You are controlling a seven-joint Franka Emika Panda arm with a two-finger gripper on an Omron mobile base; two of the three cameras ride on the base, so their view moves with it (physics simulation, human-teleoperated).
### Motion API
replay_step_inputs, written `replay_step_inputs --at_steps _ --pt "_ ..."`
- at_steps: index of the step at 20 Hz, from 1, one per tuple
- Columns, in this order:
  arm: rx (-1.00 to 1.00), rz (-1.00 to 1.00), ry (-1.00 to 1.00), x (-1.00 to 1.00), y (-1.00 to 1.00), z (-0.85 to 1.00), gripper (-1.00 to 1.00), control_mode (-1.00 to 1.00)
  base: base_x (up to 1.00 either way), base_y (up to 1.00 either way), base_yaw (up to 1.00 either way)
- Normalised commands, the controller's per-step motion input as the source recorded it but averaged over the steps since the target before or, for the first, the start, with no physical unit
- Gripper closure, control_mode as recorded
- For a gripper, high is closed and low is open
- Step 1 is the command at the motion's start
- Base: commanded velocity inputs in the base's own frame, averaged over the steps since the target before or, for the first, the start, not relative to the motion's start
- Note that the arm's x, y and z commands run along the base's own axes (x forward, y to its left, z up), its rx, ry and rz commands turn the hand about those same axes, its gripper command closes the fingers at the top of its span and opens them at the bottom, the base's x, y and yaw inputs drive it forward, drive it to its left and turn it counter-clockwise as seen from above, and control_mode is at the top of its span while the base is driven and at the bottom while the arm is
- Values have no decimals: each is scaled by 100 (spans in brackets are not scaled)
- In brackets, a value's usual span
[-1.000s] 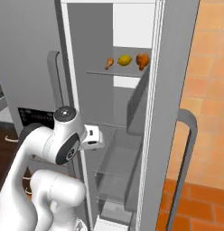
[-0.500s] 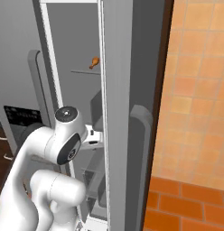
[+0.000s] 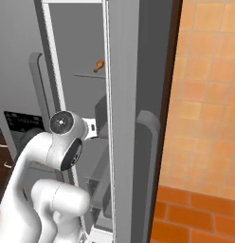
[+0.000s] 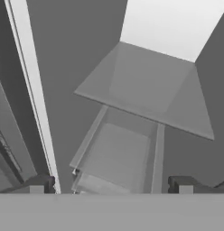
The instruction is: Place one lemon and one chicken drumstick in each tupperware on the nearby counter, to pack two identical lunches.
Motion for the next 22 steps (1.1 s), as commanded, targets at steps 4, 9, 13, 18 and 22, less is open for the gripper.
replay_step_inputs --at_steps 4,9,13,18,22 --pt "-1 -12 -7 35 33 98 -100 -100 0 0 0" --pt "4 -26 0 27 6 86 -100 -100 0 0 0" --pt "9 -25 -9 37 -15 45 -100 -100 0 0 0" --pt "21 -10 -3 11 -50 47 -100 -100 0 0 0" --pt "2 0 -1 19 -1 44 -100 -100 0 0 0"
